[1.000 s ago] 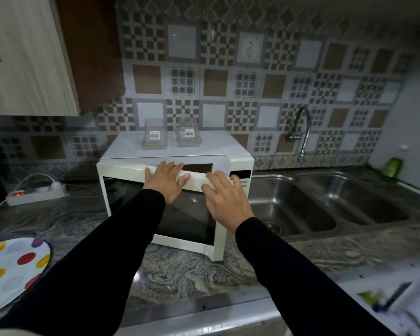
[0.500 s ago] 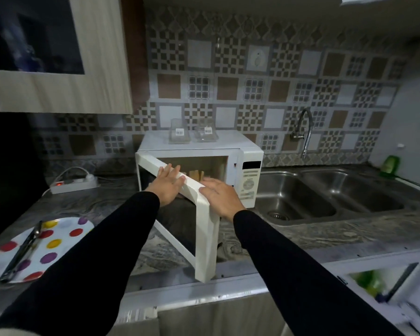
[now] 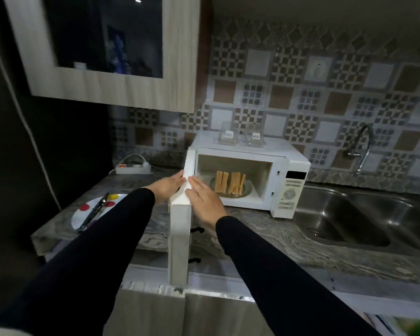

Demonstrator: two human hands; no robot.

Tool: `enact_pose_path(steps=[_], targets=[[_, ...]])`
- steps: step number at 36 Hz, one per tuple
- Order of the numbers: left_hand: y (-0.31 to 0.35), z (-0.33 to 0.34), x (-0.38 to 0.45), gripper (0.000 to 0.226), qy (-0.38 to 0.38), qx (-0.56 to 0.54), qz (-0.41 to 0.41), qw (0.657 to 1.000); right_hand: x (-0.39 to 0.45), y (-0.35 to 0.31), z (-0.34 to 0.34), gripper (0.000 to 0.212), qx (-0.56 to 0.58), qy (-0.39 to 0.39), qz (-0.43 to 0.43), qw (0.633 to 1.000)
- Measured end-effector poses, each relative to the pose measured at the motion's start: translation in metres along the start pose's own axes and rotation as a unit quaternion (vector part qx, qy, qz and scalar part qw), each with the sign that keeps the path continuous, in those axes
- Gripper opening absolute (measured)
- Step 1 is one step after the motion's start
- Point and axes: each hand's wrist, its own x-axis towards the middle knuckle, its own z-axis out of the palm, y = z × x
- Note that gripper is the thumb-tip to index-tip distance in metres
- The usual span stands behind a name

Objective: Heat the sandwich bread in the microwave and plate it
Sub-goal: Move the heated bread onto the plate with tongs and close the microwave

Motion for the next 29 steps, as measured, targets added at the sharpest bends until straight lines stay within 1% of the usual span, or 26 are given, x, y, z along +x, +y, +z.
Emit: enact_pose_path(steps=[2, 5, 10, 15, 18, 22, 29], targets=[[-0.004, -0.005, -0.01, 0.05, 0.003, -0.051, -0.046, 0.998, 0.004, -0.005, 0.005, 0.052, -0.015, -0.016, -0.004, 1.0], [-0.009, -0.014, -0.024, 0.054, 0.015, -0.044, -0.105, 0.993, 0.01, -0.011, 0.008, 0.054, -0.037, -0.04, -0.007, 0.998], [-0.026, -0.02, -0.037, 0.055, -0.002, -0.098, -0.147, 0.984, 0.015, -0.014, 0.013, 0.056, -0.036, -0.041, -0.007, 0.998], [-0.035, -0.016, -0.051, 0.049, 0.027, -0.158, -0.142, 0.977, 0.015, -0.016, 0.016, 0.056, -0.042, -0.034, -0.003, 0.999], [-0.038, -0.017, -0.059, 0.056, 0.038, -0.153, -0.135, 0.978, 0.017, -0.021, 0.013, 0.056, -0.062, -0.027, -0.005, 0.998], [-0.05, -0.026, -0.064, 0.062, 0.064, -0.151, -0.119, 0.979, 0.017, -0.037, 0.013, 0.056, -0.068, 0.003, -0.015, 0.998], [-0.083, -0.065, -0.071, 0.06, 0.127, -0.139, -0.094, 0.978, 0.032, -0.085, 0.033, 0.053, -0.085, 0.012, -0.032, 0.996]])
